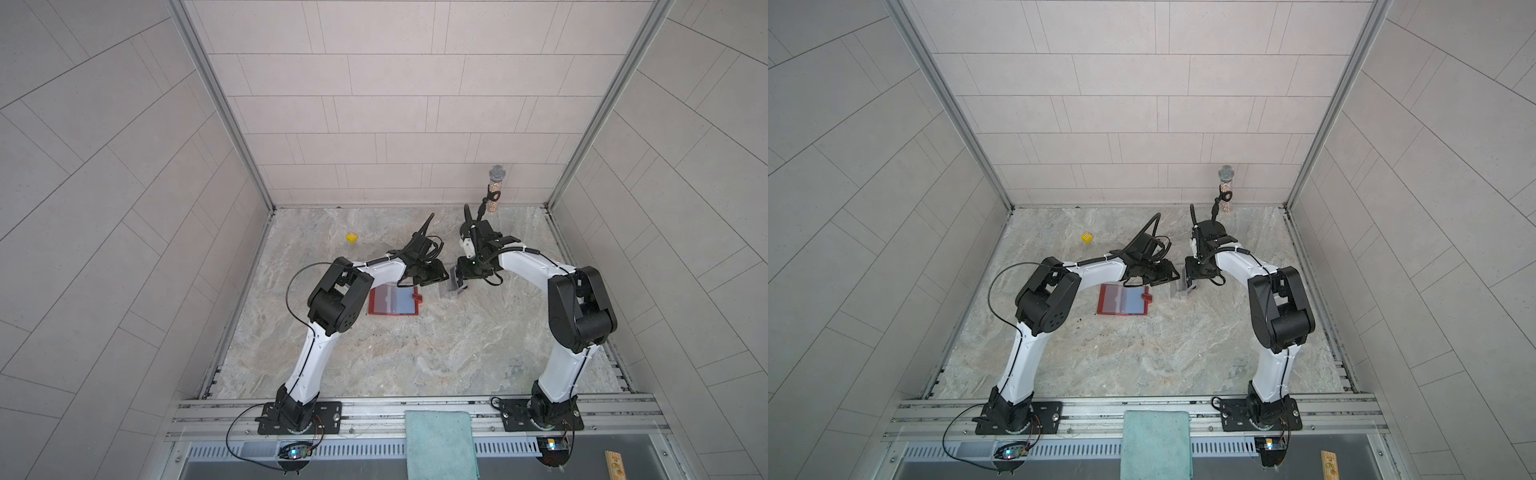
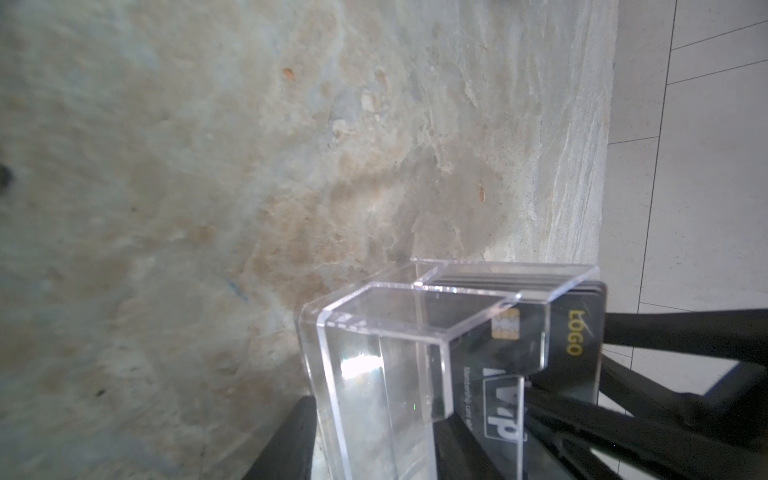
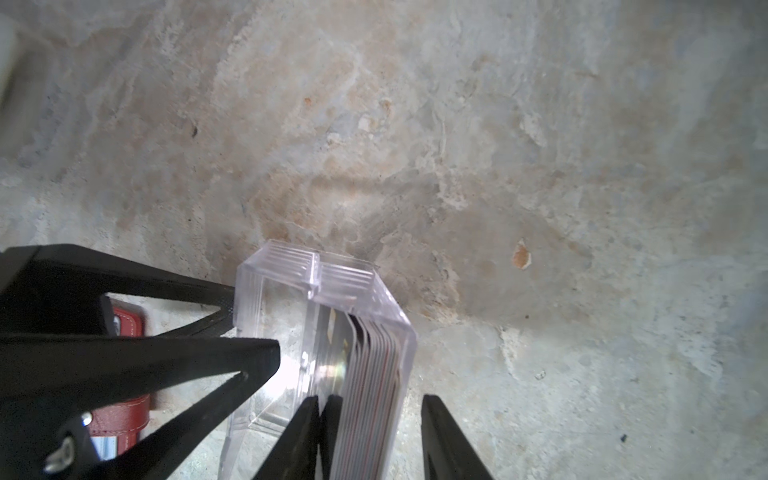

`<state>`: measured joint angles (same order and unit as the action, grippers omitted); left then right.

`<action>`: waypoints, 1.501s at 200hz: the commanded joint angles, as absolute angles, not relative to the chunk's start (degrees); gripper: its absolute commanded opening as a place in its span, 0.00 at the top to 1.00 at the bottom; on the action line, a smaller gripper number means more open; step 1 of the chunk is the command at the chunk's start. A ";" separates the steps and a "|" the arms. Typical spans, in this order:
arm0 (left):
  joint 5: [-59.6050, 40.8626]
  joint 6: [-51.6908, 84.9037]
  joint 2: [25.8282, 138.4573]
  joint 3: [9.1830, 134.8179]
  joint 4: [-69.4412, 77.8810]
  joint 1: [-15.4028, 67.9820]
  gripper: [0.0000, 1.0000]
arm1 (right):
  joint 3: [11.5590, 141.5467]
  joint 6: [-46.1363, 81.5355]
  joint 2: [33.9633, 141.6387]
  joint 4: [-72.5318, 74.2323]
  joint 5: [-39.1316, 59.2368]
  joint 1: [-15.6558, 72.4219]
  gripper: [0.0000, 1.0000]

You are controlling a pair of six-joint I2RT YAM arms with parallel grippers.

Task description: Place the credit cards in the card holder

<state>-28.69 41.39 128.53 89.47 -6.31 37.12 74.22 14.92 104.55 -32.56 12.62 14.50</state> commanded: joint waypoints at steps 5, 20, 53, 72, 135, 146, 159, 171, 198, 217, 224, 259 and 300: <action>-25.63 41.21 128.34 87.23 -9.49 37.27 0.52 | 75.56 13.71 104.42 -35.88 8.35 14.66 0.58; -25.58 42.70 128.23 87.12 -9.40 37.27 0.52 | 76.06 13.69 104.11 -36.57 8.17 14.76 0.59; -25.48 42.66 127.97 86.84 -9.25 37.27 0.52 | 76.45 13.54 103.20 -37.20 7.45 15.16 0.59; -25.49 42.87 127.90 86.66 -9.05 37.25 0.53 | 76.77 13.45 103.12 -37.77 7.43 15.29 0.59; -25.40 42.98 127.71 86.31 -8.87 37.23 0.53 | 77.34 13.56 101.98 -38.57 6.77 16.00 0.61; -25.40 42.93 127.71 86.31 -8.88 37.21 0.53 | 77.44 13.45 101.80 -38.67 6.77 16.02 0.61; -25.38 42.98 127.71 86.22 -8.88 37.23 0.53 | 77.43 13.45 101.72 -38.75 6.68 16.08 0.61; -25.40 42.97 127.74 86.22 -8.88 37.22 0.53 | 77.43 13.47 101.45 -38.89 6.57 16.08 0.62; -25.40 43.10 127.71 86.05 -8.75 37.26 0.53 | 77.43 13.45 100.84 -39.12 6.33 16.08 0.62; -25.32 43.15 127.65 85.96 -8.61 37.24 0.53 | 77.52 13.45 100.44 -39.35 6.24 16.08 0.64; -25.37 43.13 127.64 85.96 -8.61 37.20 0.53 | 77.55 13.39 100.25 -39.38 6.23 16.08 0.64; -25.31 43.15 127.62 85.87 -8.53 37.19 0.53 | 77.70 13.27 100.17 -39.69 6.84 16.17 0.70; -25.29 43.11 127.66 85.78 -8.49 37.18 0.53 | 77.70 13.18 100.03 -39.83 6.99 16.35 0.81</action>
